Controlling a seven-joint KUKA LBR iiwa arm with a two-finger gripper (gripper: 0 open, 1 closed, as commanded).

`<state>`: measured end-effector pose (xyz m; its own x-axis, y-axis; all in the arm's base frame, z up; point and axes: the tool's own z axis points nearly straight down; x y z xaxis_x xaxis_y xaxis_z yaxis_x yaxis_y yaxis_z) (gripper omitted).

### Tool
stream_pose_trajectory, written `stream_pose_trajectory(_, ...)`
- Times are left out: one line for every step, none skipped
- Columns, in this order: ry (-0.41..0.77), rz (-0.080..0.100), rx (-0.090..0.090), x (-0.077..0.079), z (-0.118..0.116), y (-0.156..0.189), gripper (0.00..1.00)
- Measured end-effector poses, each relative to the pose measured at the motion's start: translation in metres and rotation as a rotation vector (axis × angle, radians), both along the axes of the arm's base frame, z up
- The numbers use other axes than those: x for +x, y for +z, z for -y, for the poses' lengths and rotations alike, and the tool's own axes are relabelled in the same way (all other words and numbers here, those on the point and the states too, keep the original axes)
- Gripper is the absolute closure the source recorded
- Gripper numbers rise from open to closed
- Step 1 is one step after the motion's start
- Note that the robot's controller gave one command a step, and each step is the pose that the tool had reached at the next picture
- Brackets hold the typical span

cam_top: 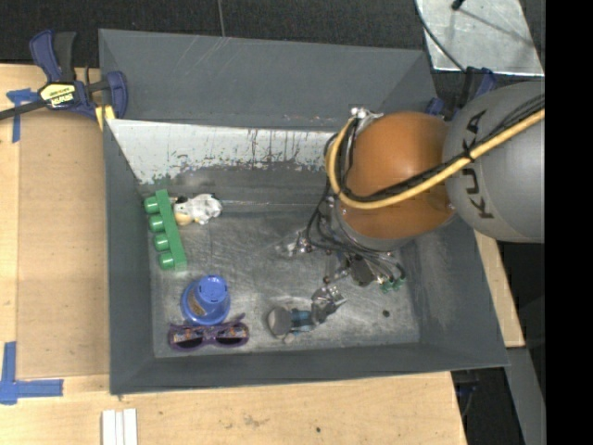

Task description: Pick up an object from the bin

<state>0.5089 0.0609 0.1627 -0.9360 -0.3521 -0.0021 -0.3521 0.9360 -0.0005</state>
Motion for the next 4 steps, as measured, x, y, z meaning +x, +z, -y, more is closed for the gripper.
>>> stream_pose_trajectory(0.041,-0.006,0.0,-0.024,-0.002,-0.036,0.0)
stream_pose_trajectory(0.371,0.001,-0.001,-0.024,-0.001,-0.079,0.0)
stream_pose_trajectory(0.308,0.017,0.004,-0.018,-0.006,-0.088,1.0)
stream_pose_trajectory(0.307,0.017,0.004,-0.018,-0.006,-0.088,1.0)
